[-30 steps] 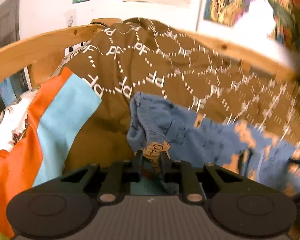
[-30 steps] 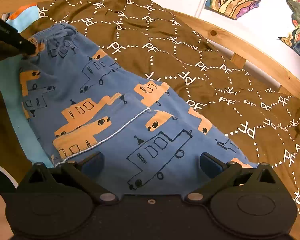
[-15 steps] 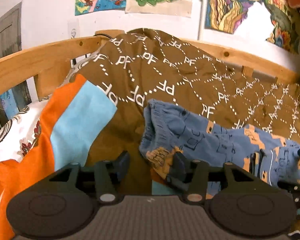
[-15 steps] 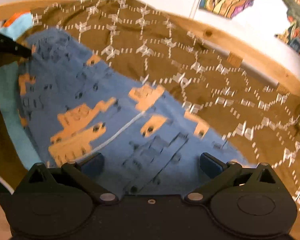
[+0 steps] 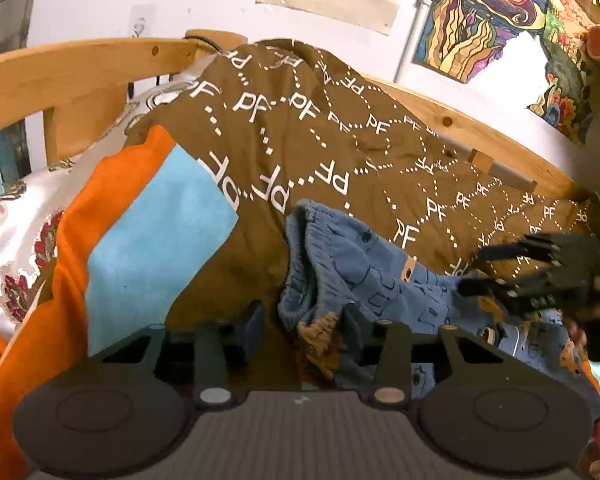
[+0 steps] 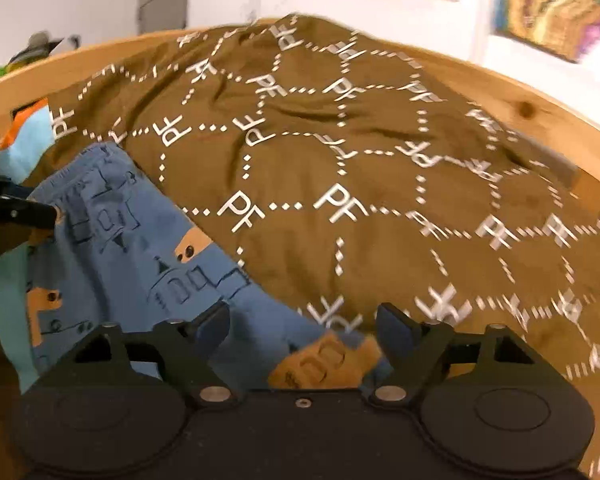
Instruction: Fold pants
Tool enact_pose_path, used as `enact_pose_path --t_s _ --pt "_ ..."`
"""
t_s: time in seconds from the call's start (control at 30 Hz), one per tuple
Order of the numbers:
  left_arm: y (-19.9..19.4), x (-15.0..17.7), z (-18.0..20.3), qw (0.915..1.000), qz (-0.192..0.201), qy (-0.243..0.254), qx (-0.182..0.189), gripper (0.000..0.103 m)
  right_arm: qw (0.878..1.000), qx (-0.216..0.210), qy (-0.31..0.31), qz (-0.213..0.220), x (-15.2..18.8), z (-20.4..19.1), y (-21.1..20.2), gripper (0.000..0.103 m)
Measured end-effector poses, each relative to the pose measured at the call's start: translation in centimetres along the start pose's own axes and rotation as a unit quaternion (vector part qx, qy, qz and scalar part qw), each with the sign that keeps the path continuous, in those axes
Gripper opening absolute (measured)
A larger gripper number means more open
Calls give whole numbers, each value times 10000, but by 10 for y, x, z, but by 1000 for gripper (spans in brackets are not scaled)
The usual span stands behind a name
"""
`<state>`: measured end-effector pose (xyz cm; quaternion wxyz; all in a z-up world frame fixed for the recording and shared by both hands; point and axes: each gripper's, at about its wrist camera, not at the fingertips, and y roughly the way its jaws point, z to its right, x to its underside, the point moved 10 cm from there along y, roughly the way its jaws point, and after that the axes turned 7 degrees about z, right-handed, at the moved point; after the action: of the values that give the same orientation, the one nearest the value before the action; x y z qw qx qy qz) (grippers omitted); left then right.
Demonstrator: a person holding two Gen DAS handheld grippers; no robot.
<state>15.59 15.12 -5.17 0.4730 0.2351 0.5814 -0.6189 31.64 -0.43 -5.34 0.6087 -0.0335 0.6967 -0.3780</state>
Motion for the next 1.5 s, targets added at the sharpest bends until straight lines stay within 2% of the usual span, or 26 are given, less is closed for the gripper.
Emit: enact_pose_path --t_s 0.13,0.2,0.3,0.33,0.43,0.5,0.6,0.67,0.77,0.83,0.93,1.03,1.07,1.13,1.17,1.3,1.33,1.43,1.5 --pt "5 1 -2 9998 -169 -27 84 28 9964 -638 -351 -426 -1 -12 17 58" --pt "7 0 -1 9997 -217 -4 64 23 9931 -797 -611 -601 3 -23 22 48" --pt "4 0 1 9998 -200 -19 50 19 9907 -792 -839 -721 5 -31 30 23" --pt "2 -2 3 9999 -160 -5 49 18 9914 -715 -858 -676 3 -31 30 8" --pt "-5 -5 9 9999 -32 154 47 18 9939 -482 -829 -543 -2 -30 28 7" --pt "-1 -4 10 9995 -60 311 -75 18 9947 -374 -782 -545 -1 -30 30 7" --pt "4 0 4 9996 -181 180 -138 20 9941 -192 -859 -640 5 -30 36 11" --pt "5 0 1 9997 -236 48 -56 24 9949 -33 -819 -588 0 -29 32 28" --pt "7 1 -1 9994 -315 -88 59 30 9962 209 -795 -303 -12 -30 8 40" --pt "9 0 -2 9992 -325 -219 92 32 9977 376 -547 -125 -15 -30 -18 46" --pt "10 1 -4 9988 -323 -358 102 32 9977 641 -237 34 0 -34 -60 46" --pt "13 1 -4 9984 -329 -454 108 32 9963 790 -329 -125 31 -48 -79 44" --pt "14 1 -4 9981 -332 -502 89 32 9953 840 -435 -228 42 -54 -81 43" --pt "15 0 -3 9977 -366 -561 41 22 9929 883 -621 -493 63 -66 -70 42" --pt "15 0 -2 9975 -386 -589 16 20 9925 860 -662 -563 71 -70 -64 42" --pt "7 -7 12 9987 -262 -431 38 18 9919 951 -695 -482 77 -72 -55 45" --pt "3 -10 19 9992 -199 -350 85 18 9929 942 -587 -439 75 -70 -58 49" --pt "-7 -21 47 9996 -8 -9 268 17 9938 976 -499 -190 70 -63 -76 73" --pt "-13 -26 68 9989 83 249 399 17 9941 1003 -401 9 68 -57 -92 76"
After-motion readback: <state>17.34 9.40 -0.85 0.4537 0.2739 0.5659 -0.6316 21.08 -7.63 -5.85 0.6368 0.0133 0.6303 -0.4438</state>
